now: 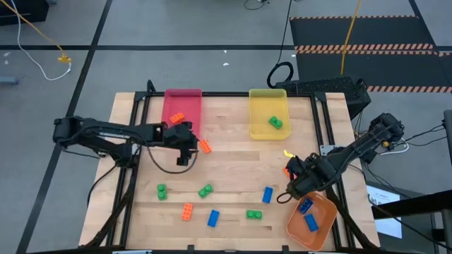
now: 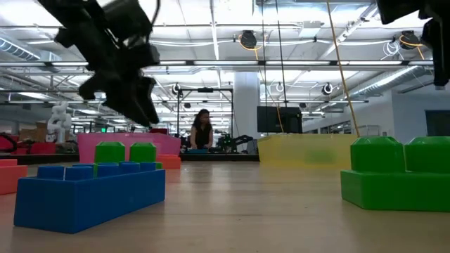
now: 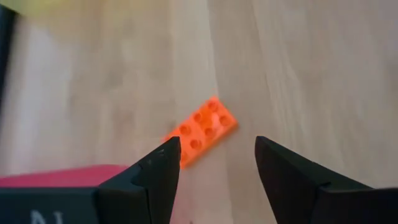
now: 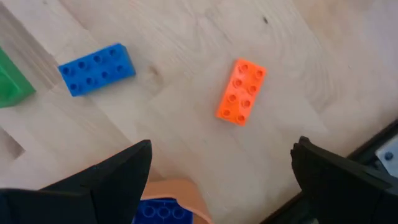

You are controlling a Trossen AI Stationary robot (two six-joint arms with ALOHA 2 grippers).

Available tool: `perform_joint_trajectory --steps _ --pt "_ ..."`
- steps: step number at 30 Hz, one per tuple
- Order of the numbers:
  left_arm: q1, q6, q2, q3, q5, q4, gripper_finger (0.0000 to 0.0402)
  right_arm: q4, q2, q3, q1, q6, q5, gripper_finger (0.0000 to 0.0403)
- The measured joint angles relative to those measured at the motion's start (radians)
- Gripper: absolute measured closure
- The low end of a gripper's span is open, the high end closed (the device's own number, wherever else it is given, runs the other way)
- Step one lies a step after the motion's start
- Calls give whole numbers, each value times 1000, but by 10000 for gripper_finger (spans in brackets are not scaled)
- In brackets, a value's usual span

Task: Sort & place blocks by color
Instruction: Put the top left orange game piece into the red bin

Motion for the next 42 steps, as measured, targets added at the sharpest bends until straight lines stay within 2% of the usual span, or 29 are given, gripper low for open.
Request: perform_joint_trajectory --steps 6,17,21,25,28,31,34,38,42 --pt "-3 17 175 116 -74 -38 169 36 0 0 -29 -66 -2 35" --pt "-13 127 485 409 -77 -359 92 49 0 0 -14 -101 52 35" --pt "-16 174 576 470 -112 -422 80 56 0 0 -1 -123 52 35" --pt "-19 221 615 512 -137 -443 79 58 0 0 7 -128 70 35" --pt "-19 245 618 524 -134 -434 91 72 0 -3 9 -144 78 35" --pt "-21 259 619 526 -145 -411 122 88 0 -17 9 -162 79 35" --pt "-20 269 618 528 -152 -419 178 106 0 -30 9 -171 77 35" --pt "-31 295 617 528 -155 -420 275 112 0 -44 9 -169 73 35" --pt "-39 299 616 528 -156 -420 279 120 0 -47 9 -168 70 35"
